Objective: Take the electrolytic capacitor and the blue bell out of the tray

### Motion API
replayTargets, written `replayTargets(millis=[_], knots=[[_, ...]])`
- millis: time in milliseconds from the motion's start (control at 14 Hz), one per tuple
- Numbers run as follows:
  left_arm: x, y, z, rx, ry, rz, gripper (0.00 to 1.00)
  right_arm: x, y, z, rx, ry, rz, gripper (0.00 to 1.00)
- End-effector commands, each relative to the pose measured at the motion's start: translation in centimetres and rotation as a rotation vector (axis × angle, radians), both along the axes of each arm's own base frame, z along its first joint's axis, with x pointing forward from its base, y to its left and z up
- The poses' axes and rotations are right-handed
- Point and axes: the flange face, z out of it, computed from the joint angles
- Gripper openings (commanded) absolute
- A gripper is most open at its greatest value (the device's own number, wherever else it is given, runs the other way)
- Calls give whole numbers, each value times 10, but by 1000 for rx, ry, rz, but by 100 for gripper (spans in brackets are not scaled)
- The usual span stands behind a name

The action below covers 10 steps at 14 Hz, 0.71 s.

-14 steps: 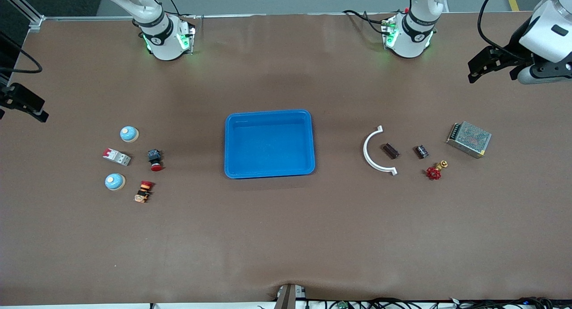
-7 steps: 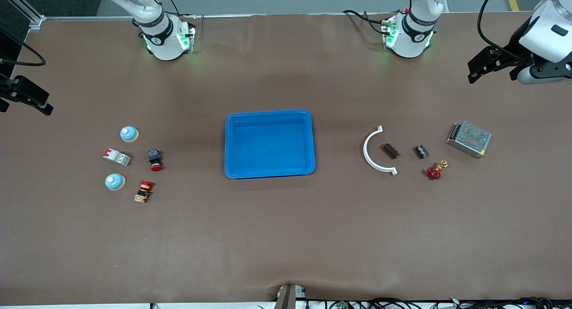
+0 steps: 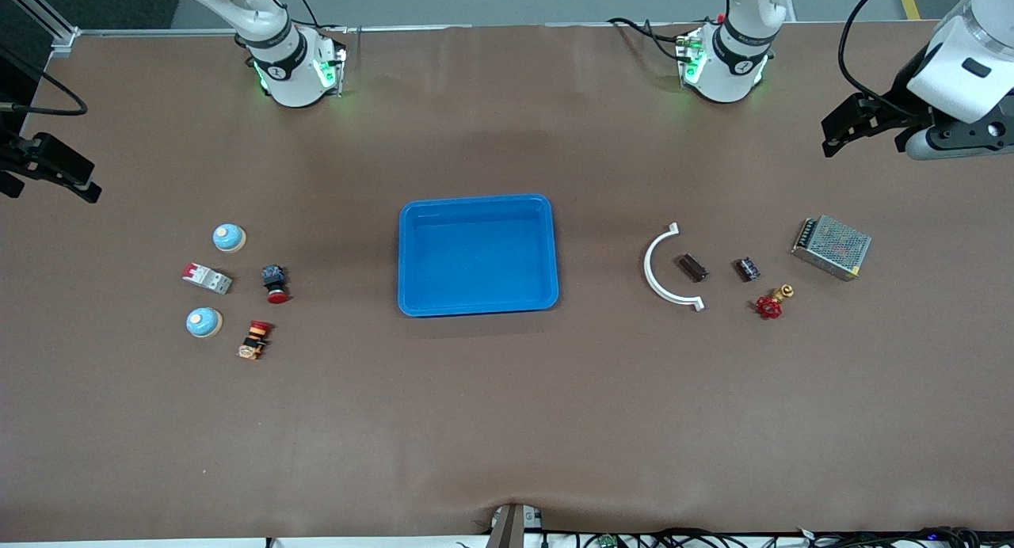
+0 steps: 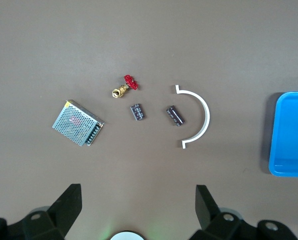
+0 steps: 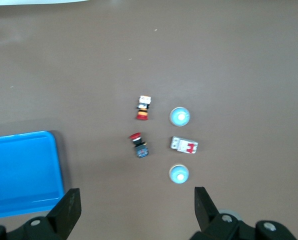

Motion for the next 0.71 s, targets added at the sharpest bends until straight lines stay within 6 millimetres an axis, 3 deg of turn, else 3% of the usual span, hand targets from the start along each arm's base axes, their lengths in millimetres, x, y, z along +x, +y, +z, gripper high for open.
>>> replayTargets(millis=[0, 641], knots=[[-17, 0, 4, -12, -22, -15, 100, -2, 6, -4, 60, 42, -11, 100], [-12, 6, 20, -18, -48, -11, 100, -2, 13, -10, 60, 53, 6, 100]])
